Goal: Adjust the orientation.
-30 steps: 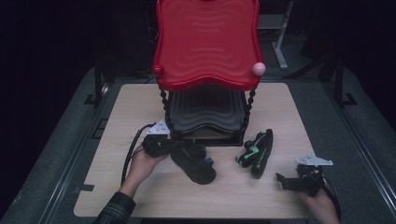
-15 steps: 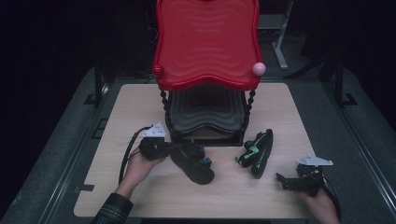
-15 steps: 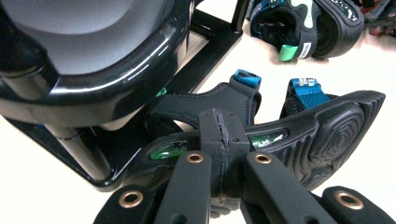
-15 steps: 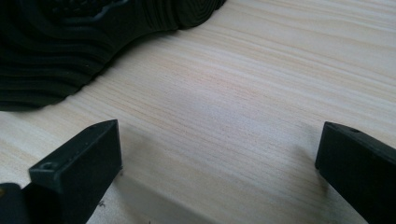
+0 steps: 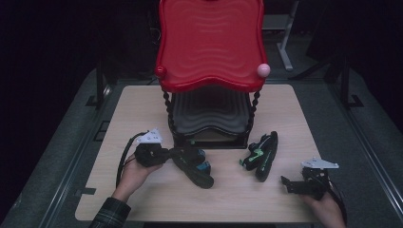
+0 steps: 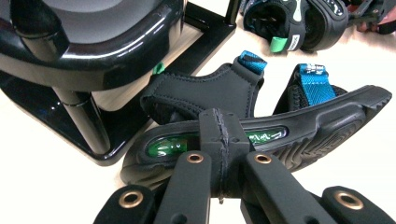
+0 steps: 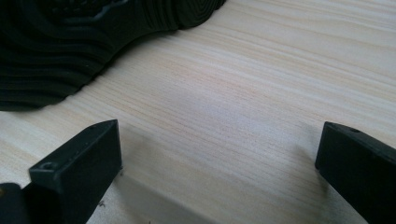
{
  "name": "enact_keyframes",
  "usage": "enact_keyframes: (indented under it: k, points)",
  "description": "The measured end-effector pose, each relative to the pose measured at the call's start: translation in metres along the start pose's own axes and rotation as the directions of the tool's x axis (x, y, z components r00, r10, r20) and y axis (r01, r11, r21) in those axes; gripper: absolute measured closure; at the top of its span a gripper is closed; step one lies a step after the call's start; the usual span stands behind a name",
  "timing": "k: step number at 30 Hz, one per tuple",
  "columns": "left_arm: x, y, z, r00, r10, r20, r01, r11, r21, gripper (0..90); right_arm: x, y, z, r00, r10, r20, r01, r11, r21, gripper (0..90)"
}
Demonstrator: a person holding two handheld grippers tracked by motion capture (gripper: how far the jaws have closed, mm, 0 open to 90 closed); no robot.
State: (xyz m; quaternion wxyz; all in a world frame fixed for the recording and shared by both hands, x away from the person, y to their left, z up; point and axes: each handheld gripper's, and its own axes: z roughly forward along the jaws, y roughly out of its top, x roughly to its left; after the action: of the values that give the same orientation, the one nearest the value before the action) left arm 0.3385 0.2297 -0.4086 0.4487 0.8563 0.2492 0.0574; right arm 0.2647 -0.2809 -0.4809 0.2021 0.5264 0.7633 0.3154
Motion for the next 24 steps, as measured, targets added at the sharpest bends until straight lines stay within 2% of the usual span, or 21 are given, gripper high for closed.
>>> enact_keyframes:
  k: [9,14,24]
  points:
    - [-0.004,-0.016,-0.016,0.9998,-0.012,0.016,0.012,0.9999,-0.001,90.0,0.000,0.000,0.000,1.0000,0.000,0.000,0.000,1.000,0.001,0.0]
    - [-0.004,-0.026,-0.022,0.9991,-0.033,0.028,0.033,0.9994,-0.005,90.0,0.000,0.000,0.000,1.0000,0.000,0.000,0.000,1.000,0.001,0.0]
    - [-0.006,-0.036,-0.027,0.9983,-0.039,0.043,0.038,0.9989,0.029,90.0,0.000,0.000,0.000,1.0000,0.000,0.000,0.000,1.000,0.001,0.0]
